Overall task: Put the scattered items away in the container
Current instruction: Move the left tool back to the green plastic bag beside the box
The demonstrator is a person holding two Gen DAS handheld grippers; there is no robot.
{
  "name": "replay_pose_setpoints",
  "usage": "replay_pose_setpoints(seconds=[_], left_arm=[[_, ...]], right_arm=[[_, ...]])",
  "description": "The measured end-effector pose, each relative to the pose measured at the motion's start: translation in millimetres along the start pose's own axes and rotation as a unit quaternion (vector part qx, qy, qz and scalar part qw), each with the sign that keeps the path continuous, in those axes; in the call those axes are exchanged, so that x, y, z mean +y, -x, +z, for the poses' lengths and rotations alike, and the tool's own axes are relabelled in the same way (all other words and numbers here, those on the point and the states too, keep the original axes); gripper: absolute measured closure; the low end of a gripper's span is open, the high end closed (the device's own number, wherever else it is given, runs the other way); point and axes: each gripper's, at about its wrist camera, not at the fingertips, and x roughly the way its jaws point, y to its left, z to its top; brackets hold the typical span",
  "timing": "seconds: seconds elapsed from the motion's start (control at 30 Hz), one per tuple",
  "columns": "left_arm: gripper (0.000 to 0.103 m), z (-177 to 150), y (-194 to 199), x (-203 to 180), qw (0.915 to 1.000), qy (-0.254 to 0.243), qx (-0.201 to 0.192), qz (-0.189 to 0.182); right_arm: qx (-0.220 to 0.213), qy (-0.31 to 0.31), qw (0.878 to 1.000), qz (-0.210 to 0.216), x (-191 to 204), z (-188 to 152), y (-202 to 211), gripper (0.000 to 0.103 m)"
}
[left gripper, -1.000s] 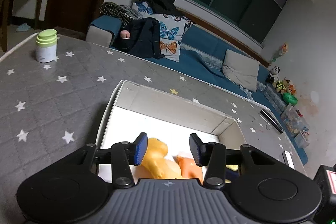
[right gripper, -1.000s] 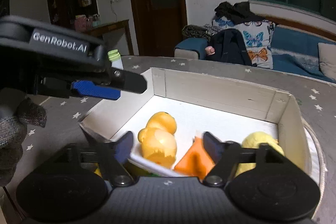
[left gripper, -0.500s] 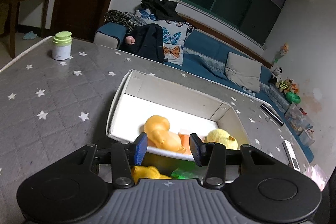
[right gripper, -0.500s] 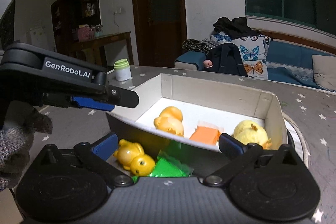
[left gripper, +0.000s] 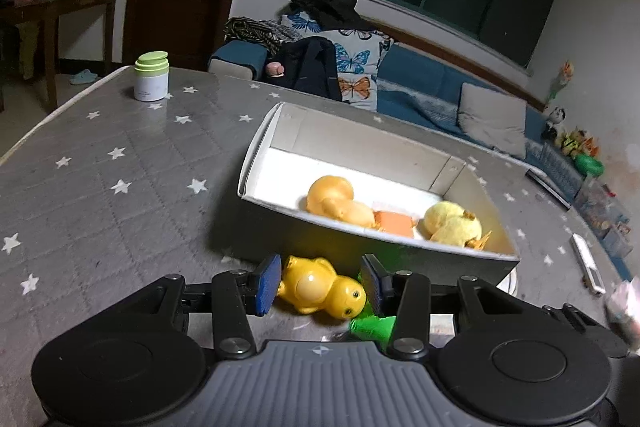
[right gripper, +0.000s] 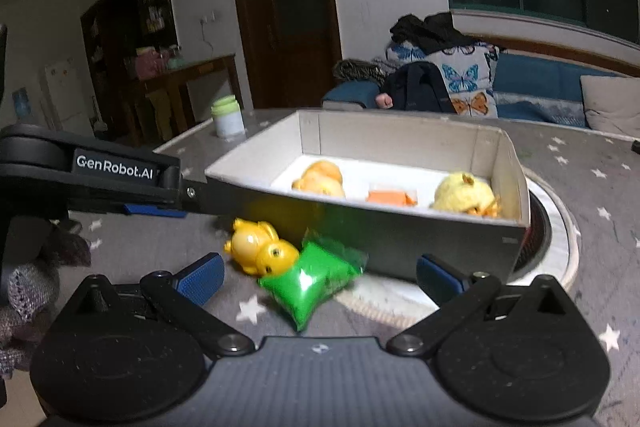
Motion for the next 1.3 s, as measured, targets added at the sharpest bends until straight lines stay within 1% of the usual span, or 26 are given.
replay_pose_setpoints(seconds=[0.13,0.37,0.47,0.7,0.97,1.3], left_arm=[[0.056,-6.2,-0.3,-1.6,0.9999,-0.009,0.007,0.01],[0.057,-15.2,2.9,-7.5,0.9997,-0.023,0.011,0.0],[0.057,-19.1,3.5,-10.7,0.9995,-0.027,0.013,0.002],[0.058,-22.8,4.2,-6.9,0.9996,-0.017,0.018,0.012],[0.058,-19.5,0.4,2.1,0.9996,-0.009,0.02,0.016],[0.058,-19.9,-7.7,2.2,0.999,-0.016,0.032,0.026]], right_arm=[[0.007,-0.008,1.0,0.003,1.6,-6.8,2.4,0.0],[0.012,-0.005,1.0,0.003,6.0,-9.9,7.5,0.0],[0.013,-0.005,1.0,0.005,7.5,-11.1,9.3,0.0],[0.013,-0.007,1.0,0.003,7.8,-12.4,11.4,0.0],[0.014,-0.006,1.0,0.01,10.6,-11.3,7.0,0.0],[0.023,-0.004,1.0,0.016,13.1,-10.4,-2.2,0.0]])
